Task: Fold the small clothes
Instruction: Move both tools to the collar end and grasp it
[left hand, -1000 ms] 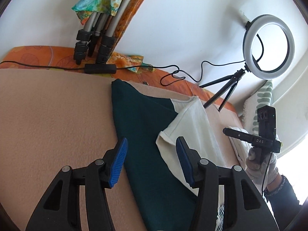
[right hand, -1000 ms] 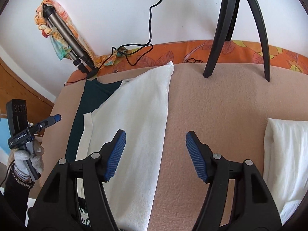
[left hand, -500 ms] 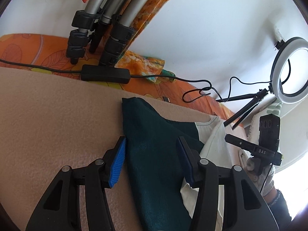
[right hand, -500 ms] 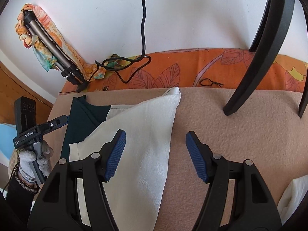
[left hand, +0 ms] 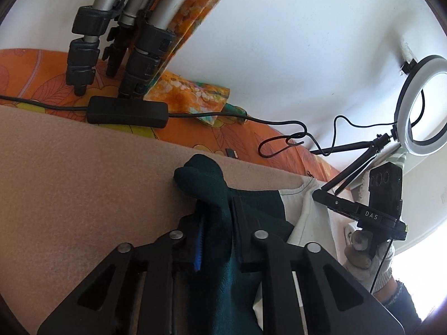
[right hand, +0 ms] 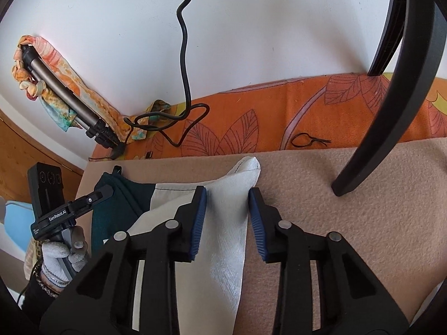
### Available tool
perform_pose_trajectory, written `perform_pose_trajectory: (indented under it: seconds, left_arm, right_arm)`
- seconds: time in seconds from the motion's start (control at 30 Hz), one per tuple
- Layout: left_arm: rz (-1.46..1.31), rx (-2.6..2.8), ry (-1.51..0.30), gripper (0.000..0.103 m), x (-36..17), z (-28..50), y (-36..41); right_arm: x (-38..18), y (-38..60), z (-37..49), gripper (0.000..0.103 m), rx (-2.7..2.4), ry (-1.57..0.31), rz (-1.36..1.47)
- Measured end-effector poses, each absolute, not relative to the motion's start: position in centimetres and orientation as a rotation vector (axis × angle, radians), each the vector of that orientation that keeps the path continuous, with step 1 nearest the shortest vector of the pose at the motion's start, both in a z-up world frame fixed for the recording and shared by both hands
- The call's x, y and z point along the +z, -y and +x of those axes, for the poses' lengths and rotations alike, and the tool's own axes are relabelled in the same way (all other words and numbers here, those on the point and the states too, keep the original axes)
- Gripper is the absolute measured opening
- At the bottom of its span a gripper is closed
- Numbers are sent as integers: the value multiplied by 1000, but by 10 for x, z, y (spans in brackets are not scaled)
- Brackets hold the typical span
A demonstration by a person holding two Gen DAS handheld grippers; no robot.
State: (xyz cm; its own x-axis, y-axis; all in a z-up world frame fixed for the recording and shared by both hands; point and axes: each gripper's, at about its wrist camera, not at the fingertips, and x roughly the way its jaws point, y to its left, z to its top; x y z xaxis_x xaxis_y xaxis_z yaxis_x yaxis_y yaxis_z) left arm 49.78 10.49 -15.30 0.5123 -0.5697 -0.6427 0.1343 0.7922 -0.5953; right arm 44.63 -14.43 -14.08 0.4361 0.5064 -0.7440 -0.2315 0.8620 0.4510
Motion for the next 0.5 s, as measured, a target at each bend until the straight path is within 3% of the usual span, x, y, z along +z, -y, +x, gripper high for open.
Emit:
perform_pose_trajectory:
  seconds: [0.1,0.17,0.5]
  left_arm:
    - [-511,-458,-938,5,-153,498,-103]
    - [-508,-467,-922,4,-149,497,-103]
    - [-510,-504,-850,3,-117,481,-101]
  right_arm:
    - [-140,139,445,12,474,-1020,270]
    - [-137,137,444,8,476,-1009,252]
    - [-95,137,426,5,503,-920,214]
